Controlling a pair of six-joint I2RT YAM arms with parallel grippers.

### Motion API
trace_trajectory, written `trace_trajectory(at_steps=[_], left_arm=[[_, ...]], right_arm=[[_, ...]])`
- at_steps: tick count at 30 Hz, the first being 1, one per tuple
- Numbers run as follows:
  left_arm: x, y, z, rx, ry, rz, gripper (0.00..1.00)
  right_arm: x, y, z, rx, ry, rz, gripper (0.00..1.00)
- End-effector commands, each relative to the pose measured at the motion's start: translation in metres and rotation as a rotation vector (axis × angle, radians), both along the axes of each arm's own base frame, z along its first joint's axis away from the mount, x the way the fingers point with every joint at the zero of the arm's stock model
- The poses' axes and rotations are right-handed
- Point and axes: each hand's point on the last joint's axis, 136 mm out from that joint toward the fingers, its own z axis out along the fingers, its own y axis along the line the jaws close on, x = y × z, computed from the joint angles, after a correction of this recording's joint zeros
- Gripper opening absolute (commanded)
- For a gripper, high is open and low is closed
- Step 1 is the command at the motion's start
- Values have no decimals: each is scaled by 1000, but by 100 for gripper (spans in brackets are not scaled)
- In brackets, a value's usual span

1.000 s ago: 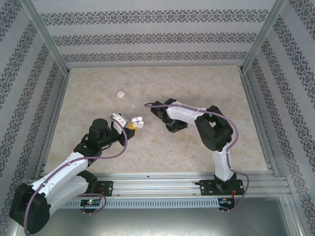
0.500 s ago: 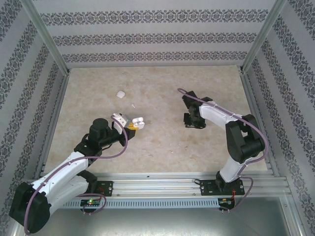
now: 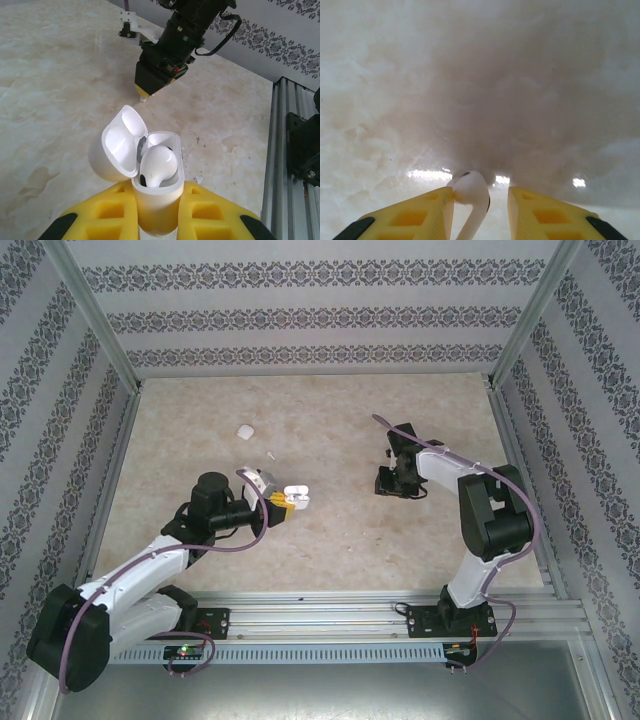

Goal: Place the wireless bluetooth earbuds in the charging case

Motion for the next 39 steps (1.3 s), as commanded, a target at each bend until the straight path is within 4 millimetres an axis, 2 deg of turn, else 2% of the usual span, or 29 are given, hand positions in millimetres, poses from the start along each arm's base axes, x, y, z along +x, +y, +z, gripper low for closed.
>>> trace_trajectory(at_steps=[1,7,15,23,25,30,39], left_arm=[[1,-9,26,-53,-64,-41,0],[3,-10,24,-45,-63,-40,0],[5,-9,23,-34,-68,-28,0],[5,-8,25,-28,-74,-24,0],[4,-7,24,-27,-72,-22,0],[1,-4,25,-24,-84,-12,0],[-1,-2,26,-27,-90,-7,0]], right_arm=[[6,2,-4,21,1,32,33],[4,3,-4,16,24,44,30],[-15,3,-6,-20,61,47,21],[-25,21,-1,28,53,59,15],[-26,22,-1,27,63,59,17],[-32,25,2,14,67,53,31],[-40,25,17,24,64,25,34]])
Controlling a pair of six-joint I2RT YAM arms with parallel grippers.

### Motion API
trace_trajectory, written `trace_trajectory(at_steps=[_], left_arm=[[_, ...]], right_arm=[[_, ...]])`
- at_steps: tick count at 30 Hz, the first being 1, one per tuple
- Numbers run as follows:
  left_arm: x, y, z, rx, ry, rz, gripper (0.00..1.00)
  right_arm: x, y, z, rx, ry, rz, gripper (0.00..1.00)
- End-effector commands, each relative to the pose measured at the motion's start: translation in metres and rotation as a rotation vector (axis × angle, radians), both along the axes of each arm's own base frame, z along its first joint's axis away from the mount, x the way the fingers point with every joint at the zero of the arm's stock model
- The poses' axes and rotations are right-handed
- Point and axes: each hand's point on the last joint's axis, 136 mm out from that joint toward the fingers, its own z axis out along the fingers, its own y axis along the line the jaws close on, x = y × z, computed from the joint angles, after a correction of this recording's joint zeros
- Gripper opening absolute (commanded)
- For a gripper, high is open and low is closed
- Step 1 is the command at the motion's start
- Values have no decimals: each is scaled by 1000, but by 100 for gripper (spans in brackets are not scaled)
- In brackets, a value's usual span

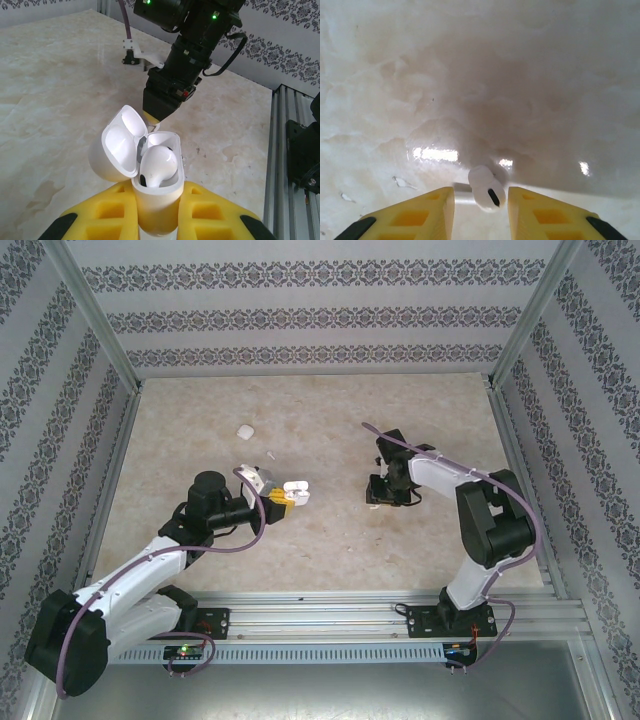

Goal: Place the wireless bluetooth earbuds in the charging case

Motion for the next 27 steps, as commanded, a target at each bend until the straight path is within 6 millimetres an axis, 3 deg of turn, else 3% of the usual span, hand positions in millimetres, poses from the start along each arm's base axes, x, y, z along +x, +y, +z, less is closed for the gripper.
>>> trace_trajectory(at_steps=[1,6,11,27], left_arm=[[-2,-3,12,-10,-46,-15,0],[-1,-3,11,-10,-47,-15,0],[-2,-4,10,-11,-48,-19,0],[-2,-4,8,6,-52,-28,0]], right_arm=[[-8,-2,11,2,9,-29,34],[-11,-9,12,3,30,-150,34],[-14,-2,4,89,35,-306,34],[-4,0,-13,75,35,-345,30]])
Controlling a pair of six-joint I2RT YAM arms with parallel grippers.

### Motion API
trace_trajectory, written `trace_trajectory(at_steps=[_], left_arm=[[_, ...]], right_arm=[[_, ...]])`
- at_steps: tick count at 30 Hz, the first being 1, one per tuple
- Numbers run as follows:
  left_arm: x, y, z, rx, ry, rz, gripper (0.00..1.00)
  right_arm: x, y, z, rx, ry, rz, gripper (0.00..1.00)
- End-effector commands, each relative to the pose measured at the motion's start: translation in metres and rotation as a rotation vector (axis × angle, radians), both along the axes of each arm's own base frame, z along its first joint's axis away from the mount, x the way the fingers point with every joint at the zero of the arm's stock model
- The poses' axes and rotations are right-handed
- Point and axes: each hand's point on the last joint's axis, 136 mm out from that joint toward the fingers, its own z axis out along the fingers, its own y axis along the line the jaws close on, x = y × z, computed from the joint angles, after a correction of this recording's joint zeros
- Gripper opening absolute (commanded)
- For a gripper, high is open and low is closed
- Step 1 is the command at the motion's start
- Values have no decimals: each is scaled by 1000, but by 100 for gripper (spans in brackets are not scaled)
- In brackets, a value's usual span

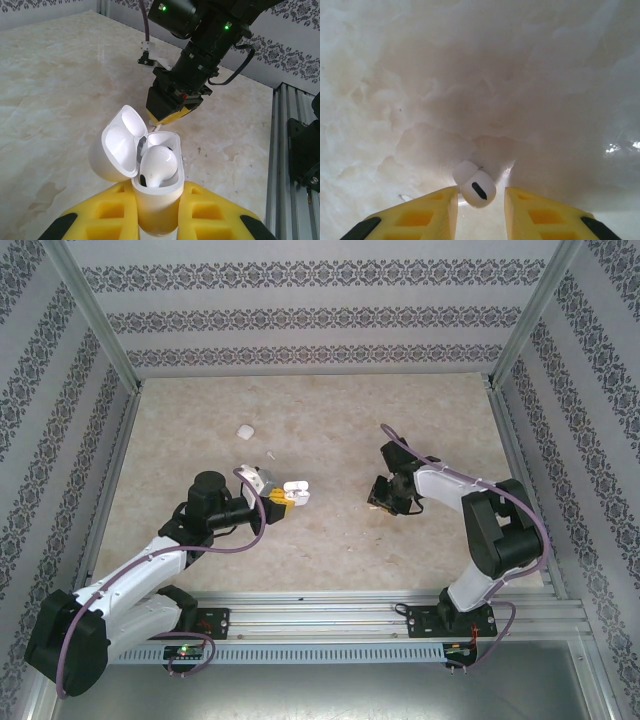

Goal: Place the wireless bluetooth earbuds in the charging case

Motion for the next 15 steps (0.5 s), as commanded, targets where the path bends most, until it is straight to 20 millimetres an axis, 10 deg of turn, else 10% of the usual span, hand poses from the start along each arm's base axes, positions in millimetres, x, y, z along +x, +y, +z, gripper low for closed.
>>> trace_trajectory(at_steps=[1,15], left_arm=[[-3,-4,7,0,-40,-24,0],[0,-5,7,1,-35,-26,0]], right_arm=[[5,1,-5,-12,6,-3,29],[9,5,-9,-40,7,75,13]])
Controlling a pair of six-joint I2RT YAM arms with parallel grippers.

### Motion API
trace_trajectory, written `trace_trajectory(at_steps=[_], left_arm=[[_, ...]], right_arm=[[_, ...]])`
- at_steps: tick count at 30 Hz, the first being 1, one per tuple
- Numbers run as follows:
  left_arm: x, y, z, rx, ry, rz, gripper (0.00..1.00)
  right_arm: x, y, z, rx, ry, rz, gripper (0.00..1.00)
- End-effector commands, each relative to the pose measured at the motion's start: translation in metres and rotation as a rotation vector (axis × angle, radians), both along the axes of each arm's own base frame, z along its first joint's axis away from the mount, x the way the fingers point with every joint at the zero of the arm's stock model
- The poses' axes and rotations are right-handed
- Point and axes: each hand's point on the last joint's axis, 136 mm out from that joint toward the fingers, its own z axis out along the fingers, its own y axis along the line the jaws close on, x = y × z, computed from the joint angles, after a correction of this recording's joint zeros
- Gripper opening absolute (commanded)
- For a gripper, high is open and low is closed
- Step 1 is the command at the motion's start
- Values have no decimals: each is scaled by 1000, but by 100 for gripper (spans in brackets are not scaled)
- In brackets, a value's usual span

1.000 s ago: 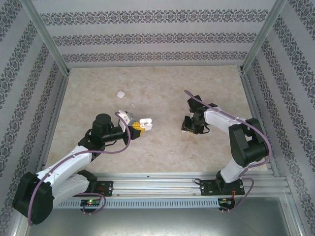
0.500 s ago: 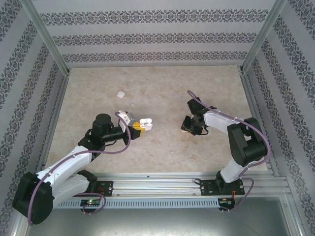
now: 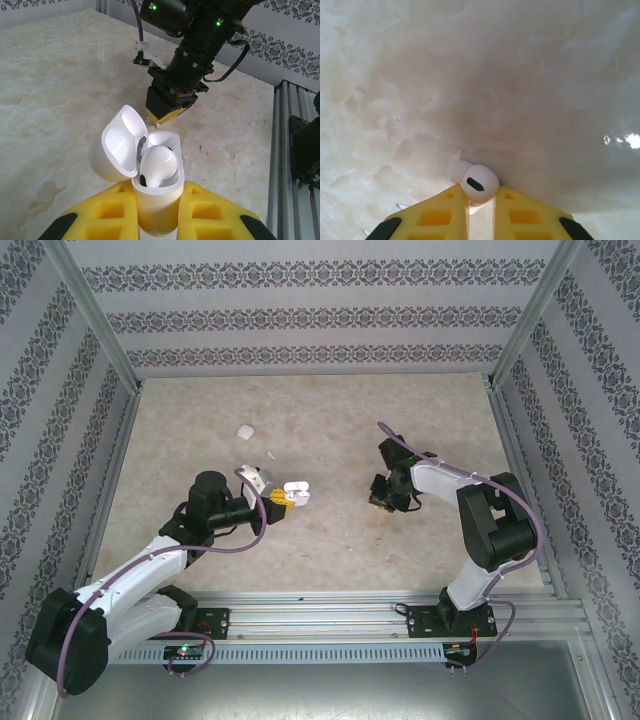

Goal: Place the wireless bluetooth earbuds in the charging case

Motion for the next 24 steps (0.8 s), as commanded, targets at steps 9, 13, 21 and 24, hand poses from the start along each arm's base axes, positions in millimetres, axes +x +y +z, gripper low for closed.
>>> trace_trajectory(at_steps=[9,13,21,24], left_arm=[[0,-5,11,-26,-32,-20,0],[-1,-6,11,-29,-32,-22,0],[-3,-6,7,-36,-20,-25,0],[-2,-8,6,-47,-1,-30,0]], right_arm=[[2,-1,17,-95,-71,164,10],[1,1,25,-124,-81,216,10],[1,15,38,-168,-105,344,11],[-2,22,33,-156,-84,376,11]])
